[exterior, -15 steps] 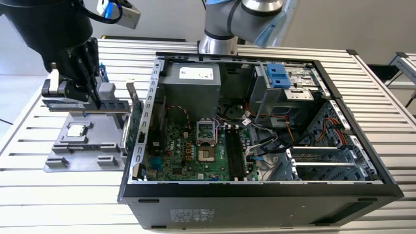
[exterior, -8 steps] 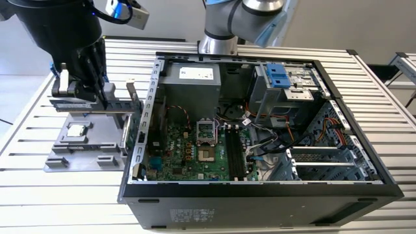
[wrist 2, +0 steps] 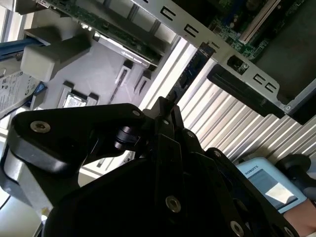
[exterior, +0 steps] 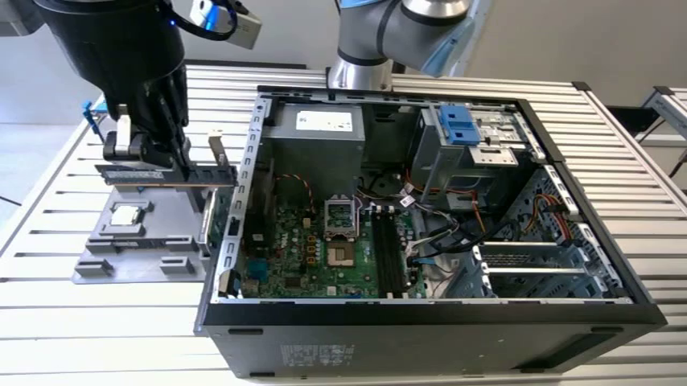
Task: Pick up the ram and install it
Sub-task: 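Pick up the ram and move it above insertion slot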
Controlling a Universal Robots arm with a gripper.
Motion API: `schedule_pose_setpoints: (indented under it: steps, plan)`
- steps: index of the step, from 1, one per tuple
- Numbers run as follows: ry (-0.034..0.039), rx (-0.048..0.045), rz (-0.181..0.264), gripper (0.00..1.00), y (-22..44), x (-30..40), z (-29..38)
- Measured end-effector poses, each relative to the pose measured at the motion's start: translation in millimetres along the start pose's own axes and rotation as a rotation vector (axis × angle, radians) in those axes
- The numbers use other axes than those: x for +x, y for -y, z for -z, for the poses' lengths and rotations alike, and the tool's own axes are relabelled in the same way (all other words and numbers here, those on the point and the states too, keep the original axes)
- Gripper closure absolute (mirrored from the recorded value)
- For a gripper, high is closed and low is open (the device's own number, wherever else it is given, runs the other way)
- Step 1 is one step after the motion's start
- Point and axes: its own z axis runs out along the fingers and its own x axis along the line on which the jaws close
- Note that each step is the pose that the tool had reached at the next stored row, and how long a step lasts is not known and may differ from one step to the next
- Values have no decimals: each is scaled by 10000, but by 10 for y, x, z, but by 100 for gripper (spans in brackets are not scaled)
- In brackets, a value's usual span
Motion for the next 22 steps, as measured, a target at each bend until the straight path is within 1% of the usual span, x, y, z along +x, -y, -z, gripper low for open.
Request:
schedule_pose_setpoints:
  steps: [22]
  plan:
    - [1,1,0,100,315,0,0]
